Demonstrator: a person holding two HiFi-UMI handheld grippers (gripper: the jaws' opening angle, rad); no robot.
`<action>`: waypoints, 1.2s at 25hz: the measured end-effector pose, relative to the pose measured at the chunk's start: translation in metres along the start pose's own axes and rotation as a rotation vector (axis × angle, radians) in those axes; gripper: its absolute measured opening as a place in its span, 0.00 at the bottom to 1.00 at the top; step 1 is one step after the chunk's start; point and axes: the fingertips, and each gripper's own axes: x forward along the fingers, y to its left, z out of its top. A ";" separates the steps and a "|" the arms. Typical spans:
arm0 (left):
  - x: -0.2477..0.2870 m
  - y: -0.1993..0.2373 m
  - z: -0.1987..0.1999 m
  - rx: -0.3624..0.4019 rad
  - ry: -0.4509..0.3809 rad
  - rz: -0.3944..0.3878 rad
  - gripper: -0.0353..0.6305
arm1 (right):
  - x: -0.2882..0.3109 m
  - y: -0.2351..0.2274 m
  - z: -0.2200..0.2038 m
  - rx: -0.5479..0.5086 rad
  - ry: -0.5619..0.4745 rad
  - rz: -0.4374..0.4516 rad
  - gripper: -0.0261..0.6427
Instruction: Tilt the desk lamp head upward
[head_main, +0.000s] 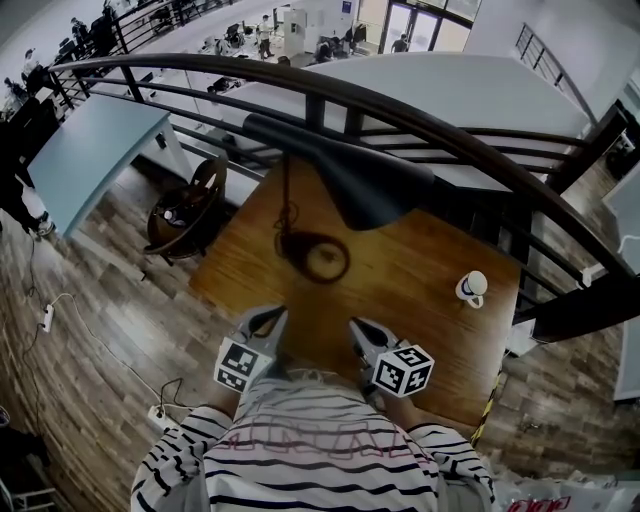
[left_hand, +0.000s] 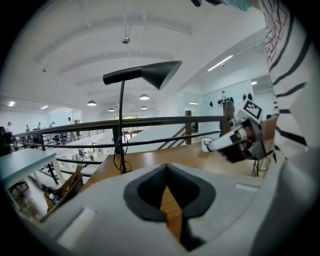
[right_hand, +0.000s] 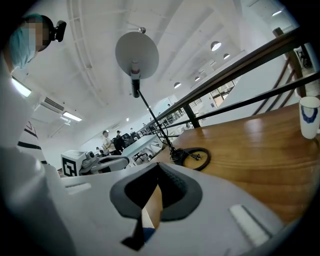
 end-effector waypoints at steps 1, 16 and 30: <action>0.000 0.001 0.000 0.000 -0.001 0.002 0.06 | 0.001 0.001 0.000 -0.005 0.000 0.001 0.04; -0.016 0.005 -0.002 -0.010 -0.017 0.017 0.06 | 0.010 0.016 0.017 -0.058 -0.059 0.001 0.04; -0.013 -0.008 -0.005 -0.005 -0.012 -0.011 0.06 | 0.001 0.014 0.017 -0.065 -0.087 -0.010 0.04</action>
